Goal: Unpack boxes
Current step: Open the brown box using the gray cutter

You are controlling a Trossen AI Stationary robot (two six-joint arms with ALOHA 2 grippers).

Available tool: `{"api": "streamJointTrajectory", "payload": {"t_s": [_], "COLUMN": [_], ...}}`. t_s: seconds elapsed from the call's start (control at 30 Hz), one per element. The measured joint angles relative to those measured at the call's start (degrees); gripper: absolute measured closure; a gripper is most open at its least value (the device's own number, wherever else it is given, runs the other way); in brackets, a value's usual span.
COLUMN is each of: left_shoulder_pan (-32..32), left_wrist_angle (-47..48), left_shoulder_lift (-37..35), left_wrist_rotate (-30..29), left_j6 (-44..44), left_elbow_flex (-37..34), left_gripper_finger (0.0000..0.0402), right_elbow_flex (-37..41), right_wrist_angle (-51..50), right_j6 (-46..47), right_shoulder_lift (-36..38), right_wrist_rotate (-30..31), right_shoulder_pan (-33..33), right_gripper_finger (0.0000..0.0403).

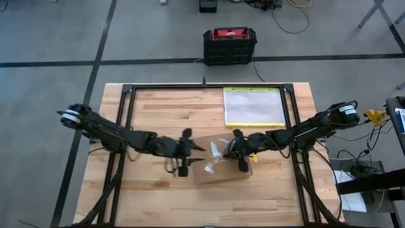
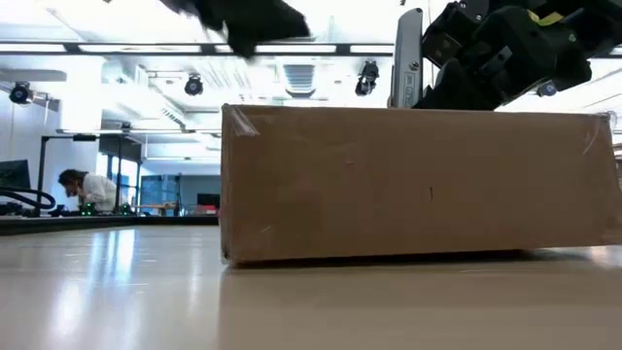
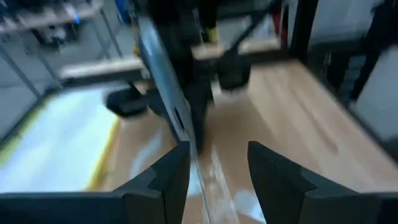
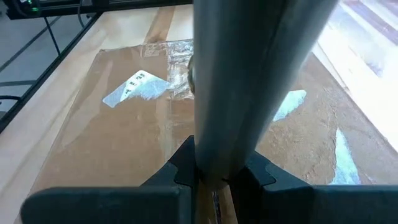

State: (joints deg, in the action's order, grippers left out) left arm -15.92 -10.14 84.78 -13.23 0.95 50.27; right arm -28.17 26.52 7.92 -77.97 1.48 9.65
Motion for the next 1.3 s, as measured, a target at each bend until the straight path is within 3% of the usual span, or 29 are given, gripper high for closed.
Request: {"api": "streamJointTrajectory", "payload": {"t_s": [0.27, 0.43, 0.73, 1.03, 1.3], "left_shoulder_pan": [3.27, 3.37, 3.00, 2.99, 2.45], "left_wrist_angle": [-4.69, -4.45, -2.41, -5.16, -4.65], "left_shoulder_lift": [13.54, 16.65, 16.44, 15.01, 14.81], "left_wrist_rotate": [2.11, 1.74, 0.97, 0.42, -0.50], "left_j6": [-8.85, -9.56, -14.24, -17.37, -17.90], "left_elbow_flex": [1.94, 2.57, -1.18, -4.72, -5.30], "left_gripper_finger": [0.0253, 0.0243, 0.0245, 0.0237, 0.0243], "right_elbow_flex": [-0.06, -0.02, 0.35, 0.83, 1.10], "right_wrist_angle": [0.25, -0.06, -8.59, -11.37, -21.08], "right_j6": [-0.33, -0.68, -0.02, 1.75, 4.20], "right_shoulder_lift": [-0.04, 0.22, 3.83, 7.52, 11.13], "right_wrist_rotate": [0.04, 0.19, 0.31, 4.11, 6.71], "right_shoulder_pan": [0.00, 0.23, 0.24, 2.46, 3.64], "right_gripper_finger": [0.0363, 0.0363, 0.0363, 0.0363, 0.0363]}}
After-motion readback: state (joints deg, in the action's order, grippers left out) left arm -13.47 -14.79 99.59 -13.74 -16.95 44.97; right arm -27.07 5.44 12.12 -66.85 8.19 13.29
